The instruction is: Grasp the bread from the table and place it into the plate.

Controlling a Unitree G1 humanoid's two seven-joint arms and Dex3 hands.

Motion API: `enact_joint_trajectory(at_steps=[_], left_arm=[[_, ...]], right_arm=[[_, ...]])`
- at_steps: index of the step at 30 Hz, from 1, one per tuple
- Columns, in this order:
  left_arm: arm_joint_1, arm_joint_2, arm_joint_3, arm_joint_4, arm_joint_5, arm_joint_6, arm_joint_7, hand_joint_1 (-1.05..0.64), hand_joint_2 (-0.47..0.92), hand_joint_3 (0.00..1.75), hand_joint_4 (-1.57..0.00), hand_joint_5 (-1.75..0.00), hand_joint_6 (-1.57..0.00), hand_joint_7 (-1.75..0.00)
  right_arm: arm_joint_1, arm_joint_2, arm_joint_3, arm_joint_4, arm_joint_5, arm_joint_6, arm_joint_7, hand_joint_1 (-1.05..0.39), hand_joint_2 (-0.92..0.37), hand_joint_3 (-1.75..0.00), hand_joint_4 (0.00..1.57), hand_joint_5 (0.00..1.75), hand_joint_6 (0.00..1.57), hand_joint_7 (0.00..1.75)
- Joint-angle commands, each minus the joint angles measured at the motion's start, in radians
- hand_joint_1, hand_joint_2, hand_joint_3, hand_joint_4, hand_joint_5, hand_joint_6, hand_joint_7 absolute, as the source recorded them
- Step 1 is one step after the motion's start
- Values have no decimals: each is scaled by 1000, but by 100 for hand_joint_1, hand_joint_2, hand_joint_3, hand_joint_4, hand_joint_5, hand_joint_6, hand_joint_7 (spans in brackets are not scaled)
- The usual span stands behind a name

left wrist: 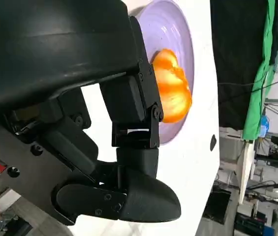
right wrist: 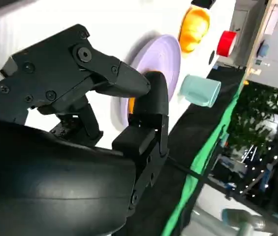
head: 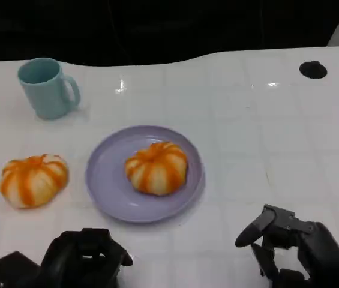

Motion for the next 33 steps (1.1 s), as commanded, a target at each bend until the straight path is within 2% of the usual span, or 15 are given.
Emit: enact_joint_trajectory(at_steps=[1, 12, 18, 33], left_arm=[[11, 14, 6, -16, -8, 5, -2, -105, 59, 57, -157, -122, -147, -66], [-3, 19, 17, 5, -19, 0, -14, -105, 60, 55, -157, -122, -145, -67], [-13, 14, 17, 17, -13, 3, -10, -105, 61, 54, -157, -122, -146, -67], [-30, 13, 19, 45, 0, -17, -4, -105, 62, 53, -157, -122, -146, -68]], right_arm=[[31, 11, -35, -33, 23, 31, 21, -38, -64, -97, 86, 175, 72, 151], [8, 78, -73, 37, 32, 10, 36, -42, -65, -92, 88, 175, 73, 147], [-6, 87, -89, 68, 41, -19, 53, -43, -69, -83, 86, 175, 75, 141], [-10, 104, -108, 89, 22, -26, 82, -43, -67, -83, 84, 175, 75, 139]])
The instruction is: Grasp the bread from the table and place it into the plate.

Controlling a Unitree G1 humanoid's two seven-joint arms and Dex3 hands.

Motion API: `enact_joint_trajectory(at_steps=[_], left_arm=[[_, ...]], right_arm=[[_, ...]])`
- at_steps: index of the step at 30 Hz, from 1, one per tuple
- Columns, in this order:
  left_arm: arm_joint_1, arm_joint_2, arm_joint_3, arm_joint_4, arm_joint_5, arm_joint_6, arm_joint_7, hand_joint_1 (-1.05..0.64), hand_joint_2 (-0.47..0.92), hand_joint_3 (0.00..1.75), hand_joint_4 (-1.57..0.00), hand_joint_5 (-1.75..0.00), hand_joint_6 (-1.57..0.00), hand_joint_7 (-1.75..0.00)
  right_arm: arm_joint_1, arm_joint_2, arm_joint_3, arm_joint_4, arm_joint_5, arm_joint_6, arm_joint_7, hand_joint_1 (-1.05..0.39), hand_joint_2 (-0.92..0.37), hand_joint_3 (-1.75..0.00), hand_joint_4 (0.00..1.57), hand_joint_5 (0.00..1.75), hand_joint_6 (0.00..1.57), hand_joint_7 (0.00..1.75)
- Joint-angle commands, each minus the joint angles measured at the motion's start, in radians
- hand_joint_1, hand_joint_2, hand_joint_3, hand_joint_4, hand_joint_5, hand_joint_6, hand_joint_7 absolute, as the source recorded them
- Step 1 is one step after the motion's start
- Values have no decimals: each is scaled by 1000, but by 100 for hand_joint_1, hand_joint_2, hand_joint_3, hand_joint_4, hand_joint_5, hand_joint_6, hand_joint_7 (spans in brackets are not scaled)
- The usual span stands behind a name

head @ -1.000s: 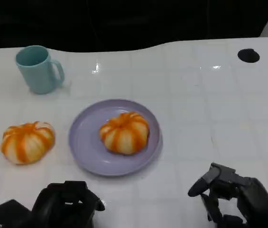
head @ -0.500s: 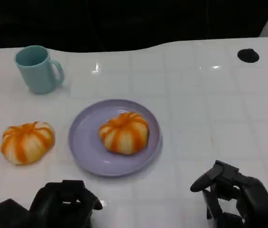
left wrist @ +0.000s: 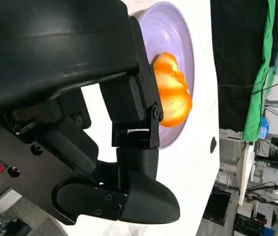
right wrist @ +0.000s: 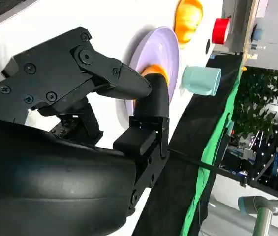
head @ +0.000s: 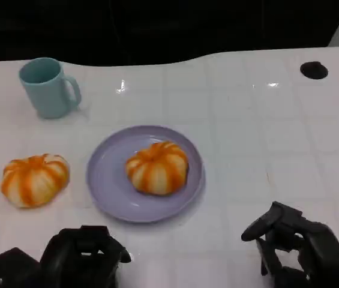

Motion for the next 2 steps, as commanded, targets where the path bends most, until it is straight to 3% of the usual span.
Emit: enact_joint_trajectory(at_steps=[1, 2], left_arm=[[-2, 11, 7, 5, -1, -4, 6, -105, 62, 53, -157, -122, -147, -68], [-2, 11, 7, 4, -2, 0, 6, -105, 61, 53, -157, -122, -147, -68]], right_arm=[[-4, -5, -11, 13, -9, -12, -2, -42, -67, -84, 84, 175, 76, 139], [-4, -5, -10, 15, -7, -10, 1, -42, -67, -84, 84, 175, 76, 138]])
